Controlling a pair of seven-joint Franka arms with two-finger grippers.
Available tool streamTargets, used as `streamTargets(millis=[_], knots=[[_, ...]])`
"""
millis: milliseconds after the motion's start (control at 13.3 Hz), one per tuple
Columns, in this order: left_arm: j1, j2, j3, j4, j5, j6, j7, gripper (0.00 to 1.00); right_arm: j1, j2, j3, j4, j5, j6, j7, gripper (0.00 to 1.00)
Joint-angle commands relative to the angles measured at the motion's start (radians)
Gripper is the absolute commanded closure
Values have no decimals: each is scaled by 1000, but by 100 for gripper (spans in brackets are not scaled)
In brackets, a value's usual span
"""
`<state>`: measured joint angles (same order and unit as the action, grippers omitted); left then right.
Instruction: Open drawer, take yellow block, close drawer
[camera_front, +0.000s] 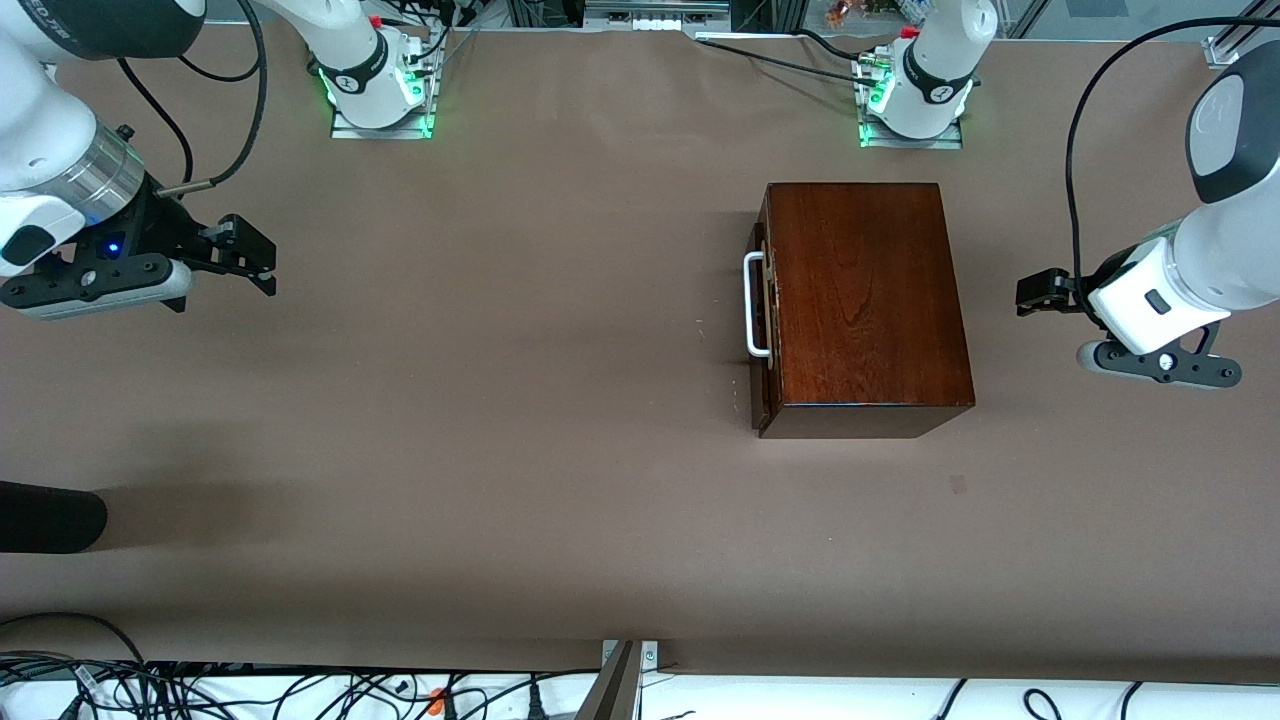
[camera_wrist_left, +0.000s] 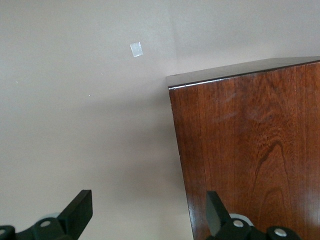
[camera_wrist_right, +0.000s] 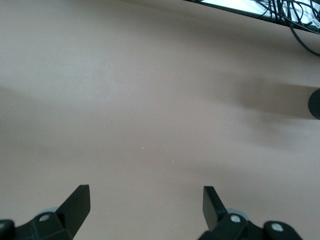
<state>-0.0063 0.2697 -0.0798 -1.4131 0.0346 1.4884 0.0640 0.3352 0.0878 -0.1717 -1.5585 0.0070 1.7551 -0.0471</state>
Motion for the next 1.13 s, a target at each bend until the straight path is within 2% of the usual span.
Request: streamTargets(millis=[0, 375, 676, 901, 976, 1051], knots=[[9, 3, 3, 31, -5, -10, 20, 0, -4, 4, -2, 12, 11, -11, -7, 0], [-4, -1, 2, 31, -12, -22, 16, 0, -4, 3, -3, 12, 11, -11, -7, 0], [-4, -32, -27, 36, -9, -25, 25, 0, -5, 3, -3, 12, 11, -11, -7, 0], [-18, 6, -130, 25, -2, -20, 10, 0, -5, 3, -3, 12, 11, -12, -8, 0], [-50, 32, -164, 26, 4, -13, -3, 0, -5, 3, -3, 12, 11, -12, -7, 0], [-104, 58, -166, 26, -1, -7, -62, 0, -5, 3, -3, 12, 11, -12, -8, 0]])
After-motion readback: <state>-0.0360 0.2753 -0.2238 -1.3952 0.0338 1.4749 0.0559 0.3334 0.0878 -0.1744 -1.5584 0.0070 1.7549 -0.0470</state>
